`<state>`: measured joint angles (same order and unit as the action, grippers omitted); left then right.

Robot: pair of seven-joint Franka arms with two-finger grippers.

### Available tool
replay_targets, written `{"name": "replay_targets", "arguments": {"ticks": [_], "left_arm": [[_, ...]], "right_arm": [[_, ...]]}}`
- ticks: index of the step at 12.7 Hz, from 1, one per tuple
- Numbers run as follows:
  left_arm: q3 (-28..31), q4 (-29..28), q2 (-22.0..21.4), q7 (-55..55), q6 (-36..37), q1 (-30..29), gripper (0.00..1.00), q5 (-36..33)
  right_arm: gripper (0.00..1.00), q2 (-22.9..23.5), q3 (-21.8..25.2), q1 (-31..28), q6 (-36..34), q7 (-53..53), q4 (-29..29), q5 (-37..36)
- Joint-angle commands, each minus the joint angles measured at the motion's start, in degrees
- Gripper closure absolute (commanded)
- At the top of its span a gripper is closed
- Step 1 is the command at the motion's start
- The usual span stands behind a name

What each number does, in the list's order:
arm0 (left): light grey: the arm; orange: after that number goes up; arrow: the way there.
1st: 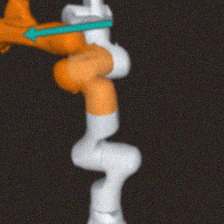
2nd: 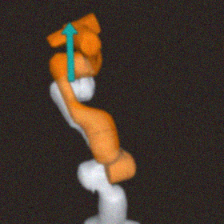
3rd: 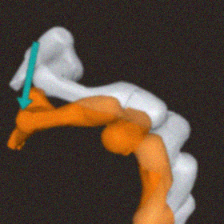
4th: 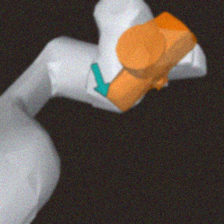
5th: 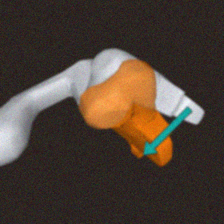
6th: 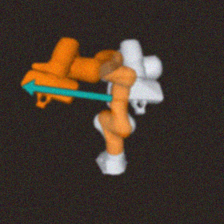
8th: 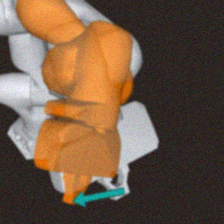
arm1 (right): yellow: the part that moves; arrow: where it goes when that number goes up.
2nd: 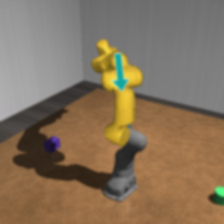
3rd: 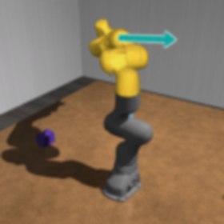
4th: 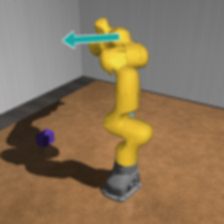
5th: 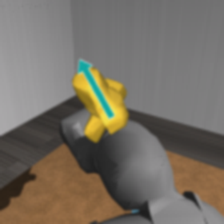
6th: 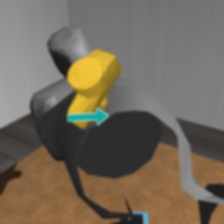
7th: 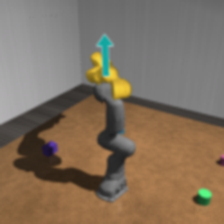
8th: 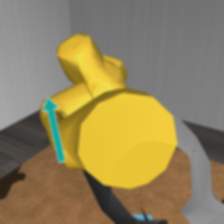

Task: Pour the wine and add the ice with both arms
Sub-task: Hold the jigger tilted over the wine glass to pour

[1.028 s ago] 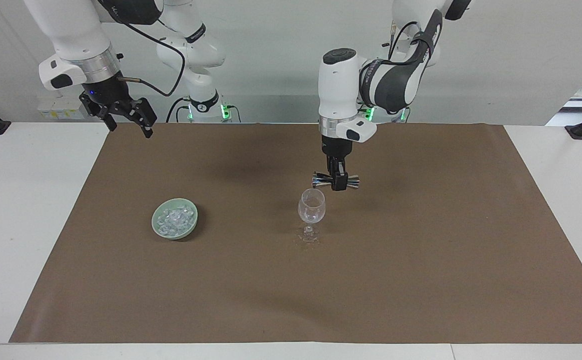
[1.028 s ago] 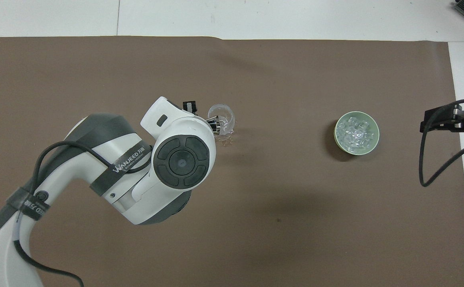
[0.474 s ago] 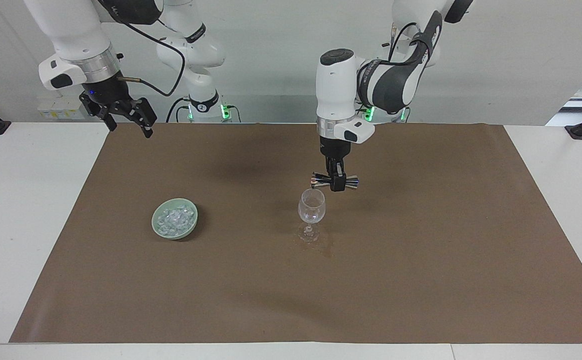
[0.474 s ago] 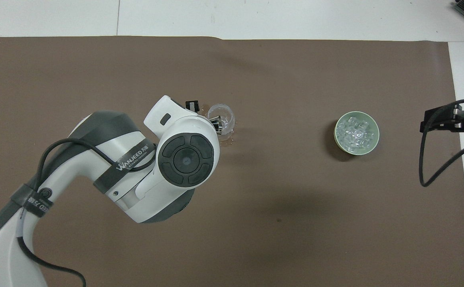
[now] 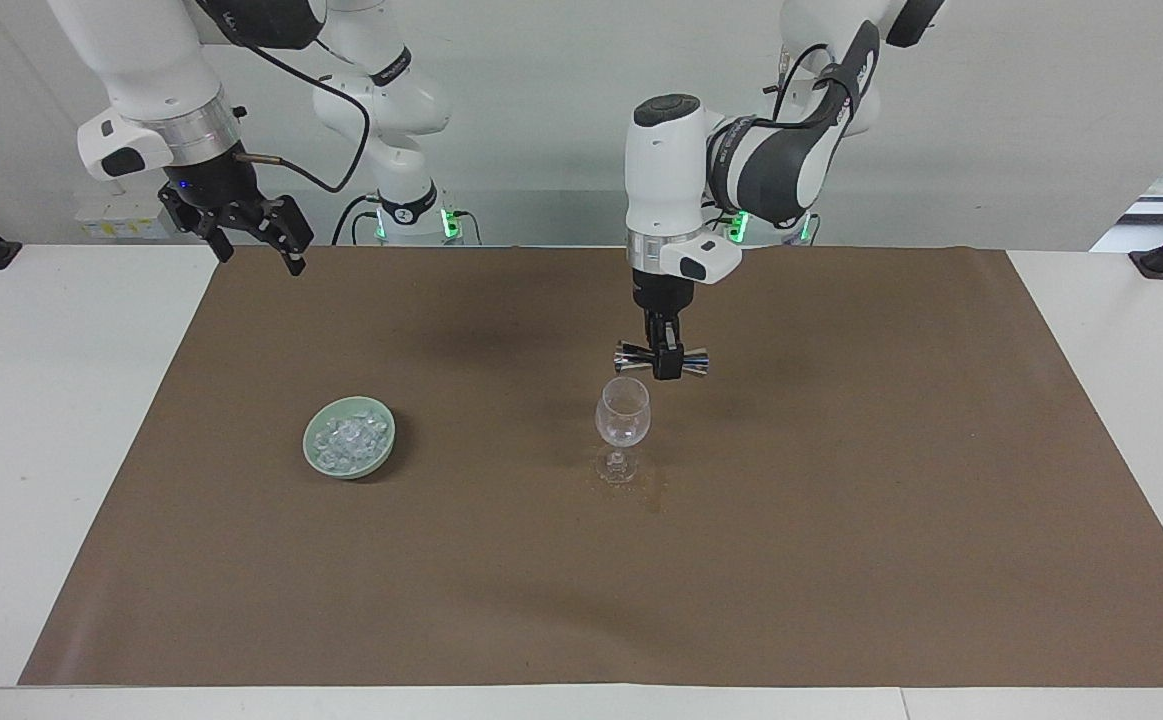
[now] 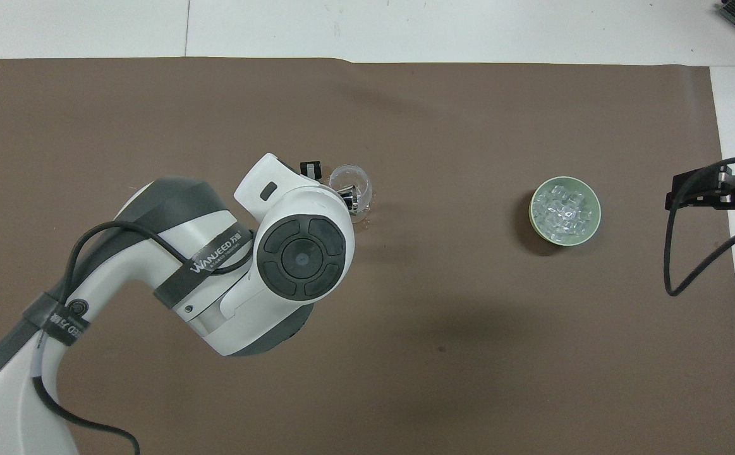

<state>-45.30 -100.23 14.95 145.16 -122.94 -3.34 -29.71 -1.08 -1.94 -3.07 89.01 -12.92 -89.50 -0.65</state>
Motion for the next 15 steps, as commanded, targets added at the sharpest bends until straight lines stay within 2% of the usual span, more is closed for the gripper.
{"name": "replay_targets", "arguments": {"ticks": [1, 15], "left_arm": [[0.13, 3.54, 2.71, 1.35, 0.95, 0.62, 1.0, -1.5], [0.13, 4.42, 3.6, 1.44, 1.13, -1.31, 1.0, -2.73]], "right_arm": [[0.0, -1.11, -0.61, -0.79, 0.81, 0.88, -1.2, 0.56], [0.0, -1.11, -0.61, -0.88, 0.81, 0.88, -1.2, 0.56]]}}
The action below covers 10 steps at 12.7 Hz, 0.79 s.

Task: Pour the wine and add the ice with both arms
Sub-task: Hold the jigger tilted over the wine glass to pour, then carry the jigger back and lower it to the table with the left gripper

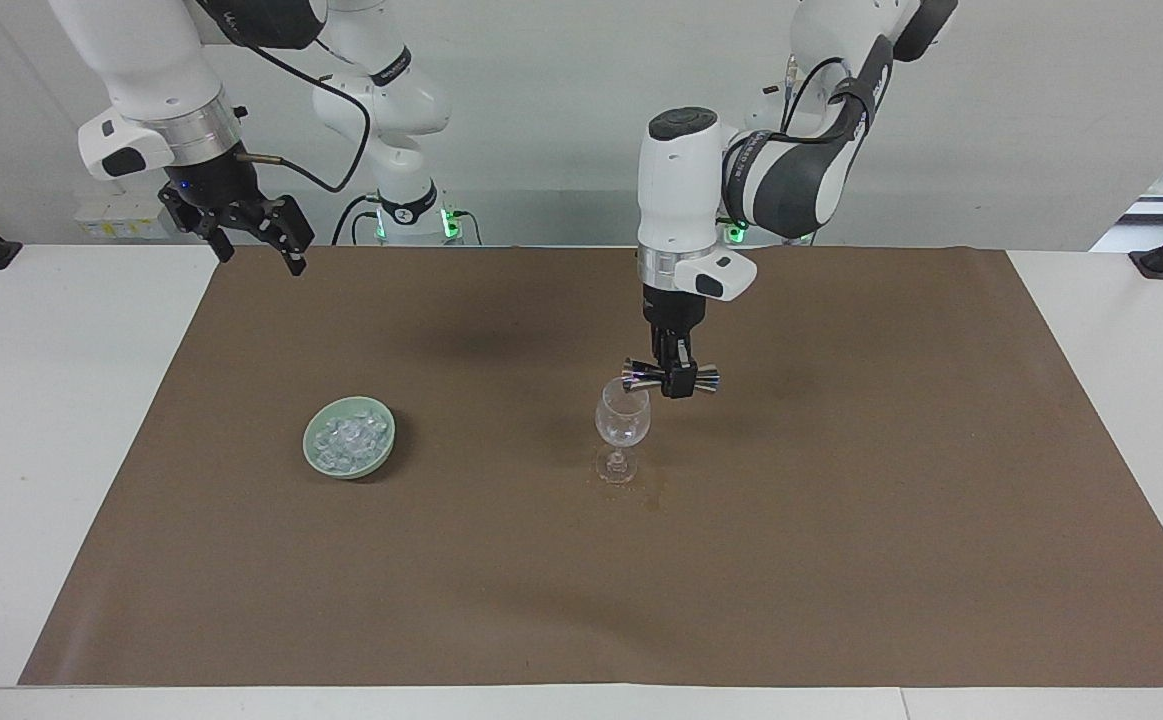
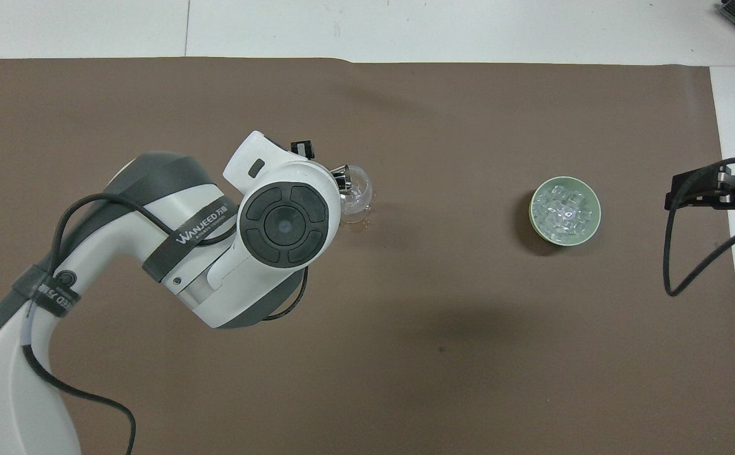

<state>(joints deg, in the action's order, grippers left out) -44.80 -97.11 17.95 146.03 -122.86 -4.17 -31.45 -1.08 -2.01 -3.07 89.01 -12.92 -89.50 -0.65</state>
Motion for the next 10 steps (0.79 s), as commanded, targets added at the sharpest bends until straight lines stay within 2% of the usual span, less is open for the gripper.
{"name": "replay_targets", "arguments": {"ticks": [1, 3, 5, 10], "left_arm": [[-0.37, 1.31, 0.6, 0.4, 1.04, -0.84, 1.0, -0.81], [0.06, 2.01, 0.25, -1.61, 0.77, -1.8, 1.0, 1.55], [1.29, 4.19, -1.41, -9.66, 1.3, -2.51, 1.0, 11.97], [14.63, 2.46, -8.01, -36.1, 1.83, -2.34, 1.0, 43.52]], "right_arm": [[0.0, -1.11, -0.54, -0.8, 0.81, 0.88, -1.2, 0.56], [0.0, -1.11, -0.54, -0.88, 0.81, 0.88, -1.2, 0.56], [0.0, -1.11, -0.54, -0.8, 0.81, 0.88, -1.2, 0.56], [0.0, -1.11, -0.54, -0.88, 0.81, 0.88, -1.2, 0.56]]}}
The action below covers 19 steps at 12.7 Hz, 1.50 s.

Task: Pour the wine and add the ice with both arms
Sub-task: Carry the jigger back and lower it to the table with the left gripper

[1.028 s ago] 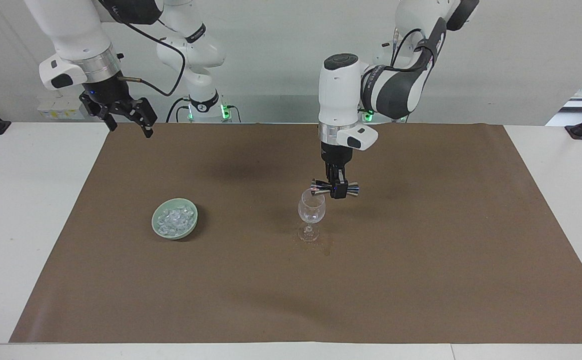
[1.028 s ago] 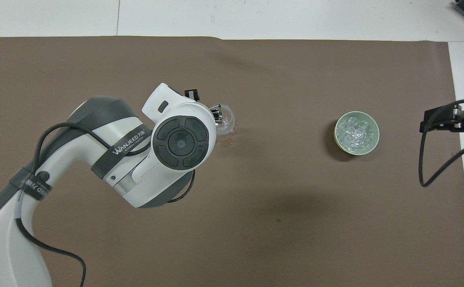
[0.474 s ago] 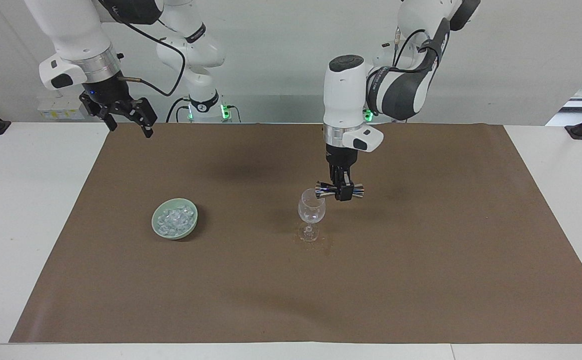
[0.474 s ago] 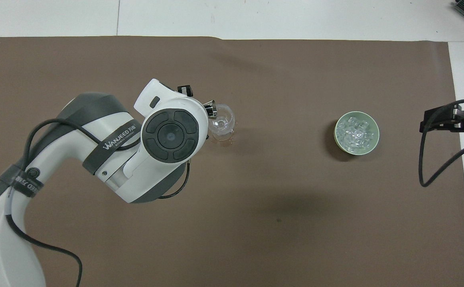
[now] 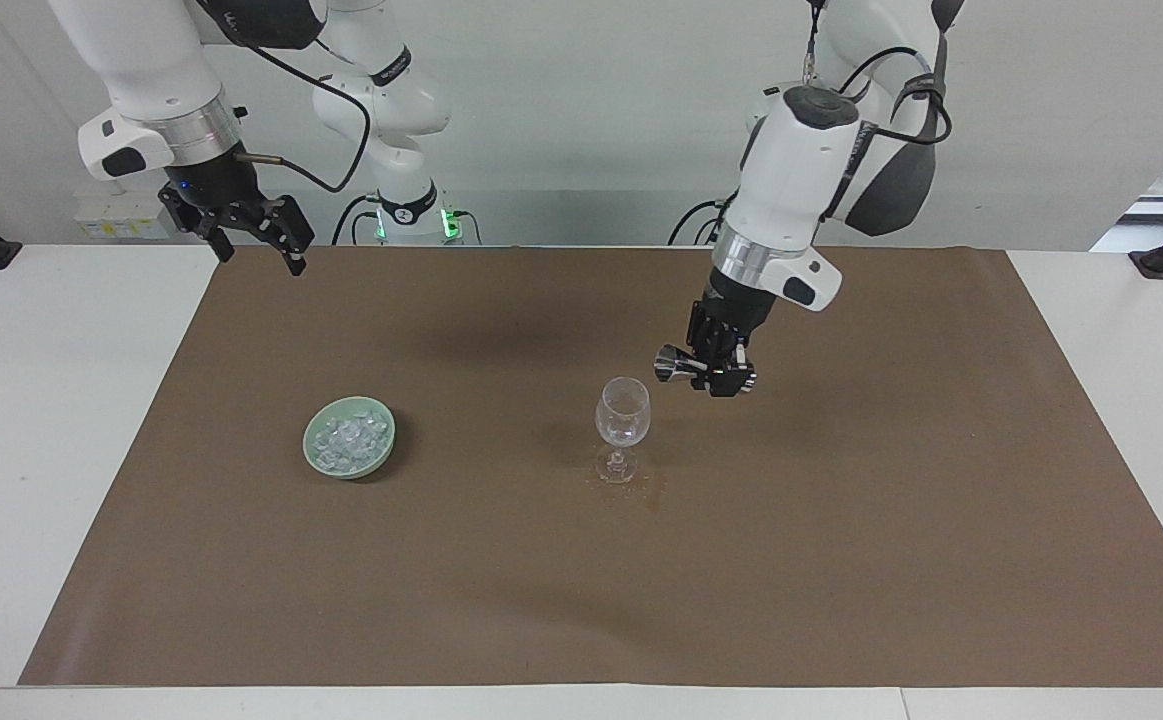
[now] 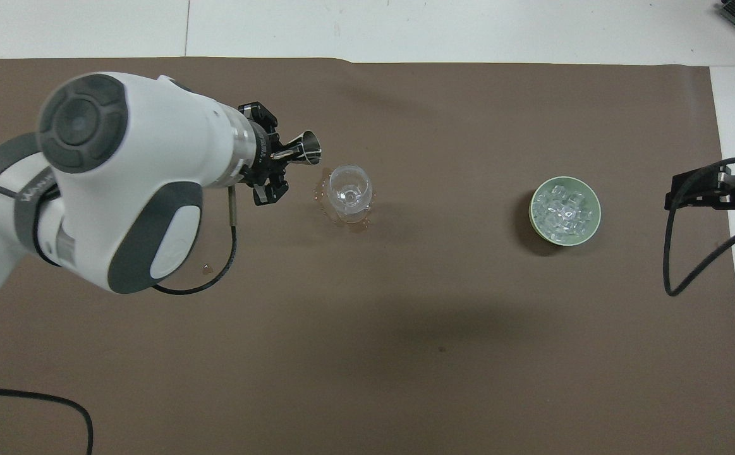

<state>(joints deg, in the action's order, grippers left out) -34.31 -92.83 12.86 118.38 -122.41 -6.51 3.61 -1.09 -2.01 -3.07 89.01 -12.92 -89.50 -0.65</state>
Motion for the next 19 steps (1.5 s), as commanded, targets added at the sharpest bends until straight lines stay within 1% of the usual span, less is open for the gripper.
{"name": "replay_targets", "arguments": {"ticks": [1, 3, 5, 9, 11, 13, 15, 17, 19], "left_arm": [[6.78, -3.13, -3.71, -14.26, 1.99, 0.0, 1.0, 13.31], [12.75, -6.29, -5.9, -26.3, 3.74, 0.18, 1.0, 23.15], [18.38, -10.5, -8.63, -38.34, 6.99, 0.27, 1.0, 31.51], [27.17, -15.44, -8.73, -59.62, 16.92, 0.09, 1.0, 39.71], [29.39, -18.51, -8.11, -69.2, 18.08, 0.35, 1.0, 42.0], [31.14, -19.58, -6.54, -74.32, 19.57, 0.09, 1.0, 43.49], [32.55, -19.58, -3.73, -79.68, 22.81, -1.48, 1.0, 45.69], [32.56, -19.58, -1.79, -79.71, 24.05, -3.24, 1.0, 46.4], [32.56, -19.49, 1.01, -79.62, 26.25, -6.31, 1.0, 48.76]], "right_arm": [[0.0, -1.11, -0.54, -0.88, 0.81, 0.88, -1.2, 0.56], [0.0, -1.11, -0.54, -0.88, 0.81, 0.88, -1.2, 0.56], [0.0, -1.11, -0.54, -0.88, 0.81, 0.88, -1.2, 0.56], [0.0, -1.11, -0.54, -0.88, 0.81, 0.79, -1.2, 0.56], [0.0, -1.11, -0.54, -0.88, 0.81, 0.79, -1.2, 0.56], [0.0, -1.11, -0.54, -0.88, 0.81, 0.88, -1.2, 0.56], [0.0, -1.11, -0.54, -0.88, 0.81, 0.88, -1.2, 0.56], [0.0, -1.11, -0.54, -0.88, 0.81, 0.88, -1.2, 0.56], [0.0, -1.11, -0.54, -0.88, 0.81, 0.88, -1.2, 0.56]]}}
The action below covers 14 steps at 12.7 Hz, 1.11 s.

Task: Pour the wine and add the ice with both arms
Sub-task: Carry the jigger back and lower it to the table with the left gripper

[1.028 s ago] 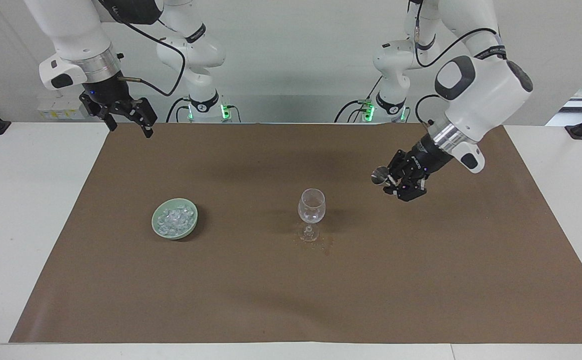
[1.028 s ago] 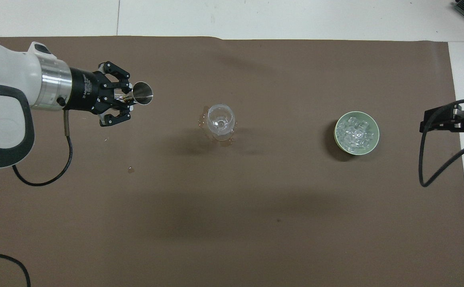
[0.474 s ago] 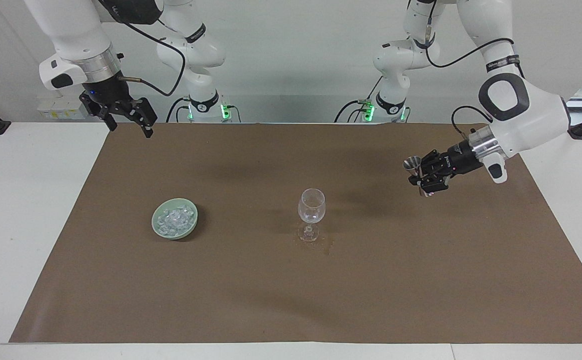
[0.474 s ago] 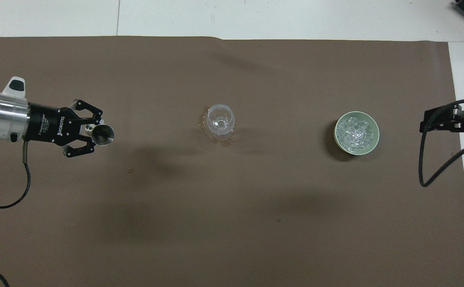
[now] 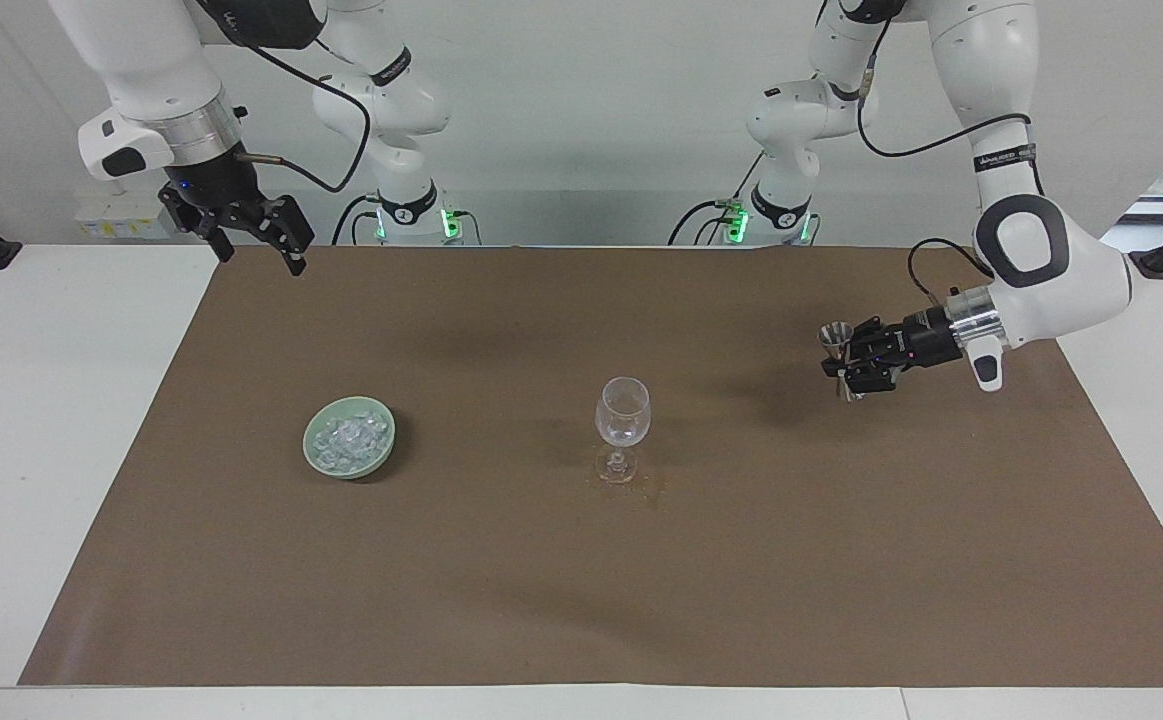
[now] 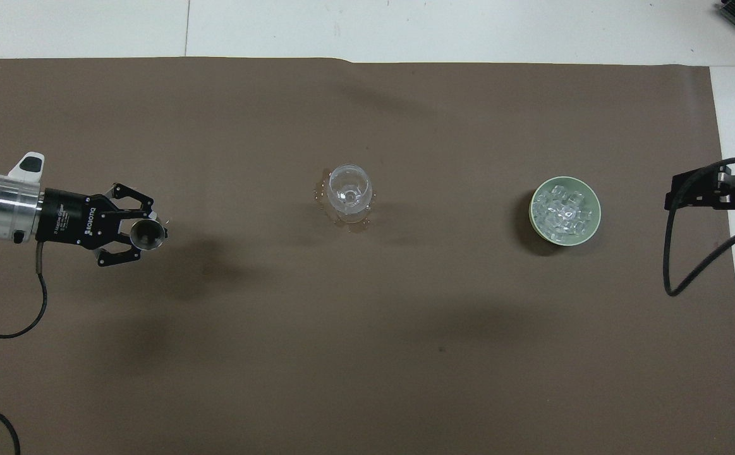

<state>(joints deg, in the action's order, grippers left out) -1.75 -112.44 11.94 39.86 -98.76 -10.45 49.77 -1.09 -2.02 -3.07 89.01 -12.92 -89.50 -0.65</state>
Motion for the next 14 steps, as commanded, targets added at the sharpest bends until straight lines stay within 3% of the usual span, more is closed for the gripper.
{"name": "replay_targets", "arguments": {"ticks": [1, 10, 14], "left_arm": [[0.08, 0.38, 3.86, -1.1, 3.22, -3.6, 1.0, 3.57], [0.17, 6.78, 13.89, -0.4, 7.53, -8.27, 1.0, 10.17], [0.52, 7.76, 14.43, -0.4, 5.17, -7.92, 1.0, 9.73]], "right_arm": [[0.0, -1.11, -0.53, -0.8, 0.81, 0.79, -1.2, 0.56], [0.0, -1.29, -0.71, -0.79, 0.9, 1.05, -1.64, 0.56], [0.0, -1.29, -0.8, -0.36, 3.52, 1.14, -3.39, 0.56]]}}
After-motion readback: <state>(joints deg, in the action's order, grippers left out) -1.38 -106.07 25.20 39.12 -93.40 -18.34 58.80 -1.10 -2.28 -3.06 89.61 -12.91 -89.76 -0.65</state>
